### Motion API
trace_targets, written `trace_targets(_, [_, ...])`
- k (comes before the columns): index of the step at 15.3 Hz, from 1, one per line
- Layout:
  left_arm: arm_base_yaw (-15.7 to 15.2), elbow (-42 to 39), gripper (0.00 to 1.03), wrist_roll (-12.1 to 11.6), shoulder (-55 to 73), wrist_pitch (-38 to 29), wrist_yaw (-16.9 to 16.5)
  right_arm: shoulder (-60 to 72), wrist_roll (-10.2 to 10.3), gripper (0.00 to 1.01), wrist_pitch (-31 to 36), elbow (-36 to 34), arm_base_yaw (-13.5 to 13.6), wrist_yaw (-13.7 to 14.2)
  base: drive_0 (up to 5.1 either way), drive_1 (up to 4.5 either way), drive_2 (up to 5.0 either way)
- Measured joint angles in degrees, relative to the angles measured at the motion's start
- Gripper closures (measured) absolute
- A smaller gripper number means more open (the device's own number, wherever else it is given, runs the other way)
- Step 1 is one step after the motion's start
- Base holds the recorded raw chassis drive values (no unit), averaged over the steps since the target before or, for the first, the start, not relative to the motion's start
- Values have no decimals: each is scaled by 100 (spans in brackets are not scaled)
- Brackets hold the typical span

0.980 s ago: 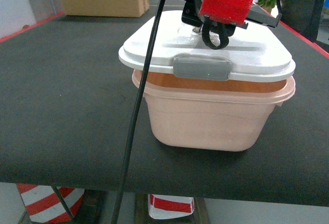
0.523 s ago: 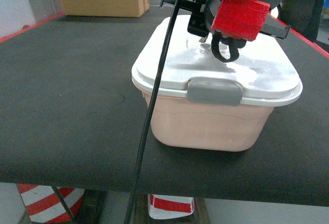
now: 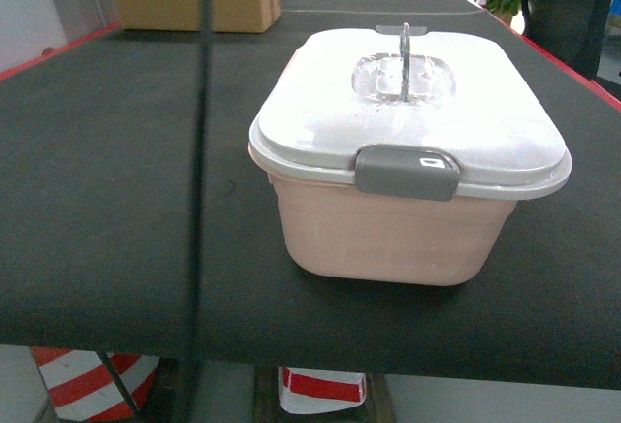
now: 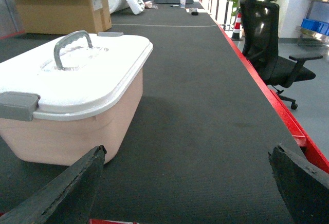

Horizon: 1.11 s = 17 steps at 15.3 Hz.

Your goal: Pick capacitor and pack into box

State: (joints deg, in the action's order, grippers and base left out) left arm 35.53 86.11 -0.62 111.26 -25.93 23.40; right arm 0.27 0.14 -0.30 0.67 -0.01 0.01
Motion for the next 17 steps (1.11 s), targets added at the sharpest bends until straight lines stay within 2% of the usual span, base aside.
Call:
trace_targets(1, [-210,-605,5,-201,-538,-597,-313,0,0,3,0,0,0,2,0,0,0])
trace_targets(3, [-824,-2072,5,-382,-1628,-1534,-774,0,0,3,0,0,0,0,0,0,0])
trace_targets(5, [-1556,-3368,5,-315,-2437,-1768,-946,0,0,3,0,0,0,0,0,0,0])
trace_targets(6, [-1880,-3860,5,-251,-2693,-1729,-881,0,0,3,0,0,0,4,0,0,0])
trace_targets(7, [-1915,-3895,5,-238,-2695,-1725,-870,0,0,3,4,0,0,-4,0,0,0])
trace_targets(9, [-1777,-3871,7,-214,-2721,-1512,-898,0,0,3,0,0,0,0,0,0,0])
trace_targets(10, [-1847,-4065,19,-105,-2983,-1086,-833,0,0,3,2,0,0,0,0,0,0])
trace_targets(11, [-2081,-4699,34,-59,-3410,-1281,-896,0,0,3,-2,0,0,2,0,0,0])
trace_targets(12, [-2446,-5628,59,24,-4039,-1620,-1099,0,0,3,4,0,0,-2,0,0,0])
trace_targets(13, [-2487,-5914,68,26,-4210,-1681,-1222,0,0,3,0,0,0,0,0,0,0])
trace_targets(14, [-2573,-6330,82,24,-4457,-1746,-1403,0,0,3,0,0,0,2,0,0,0])
trace_targets(16, [-2734,-6752,100,26,-4809,-1805,-1523,0,0,3,0,0,0,0,0,0,0])
trace_targets(17, [-2811,-6924,101,42,-4992,-1827,-1580,0,0,3,0,0,0,-2,0,0,0])
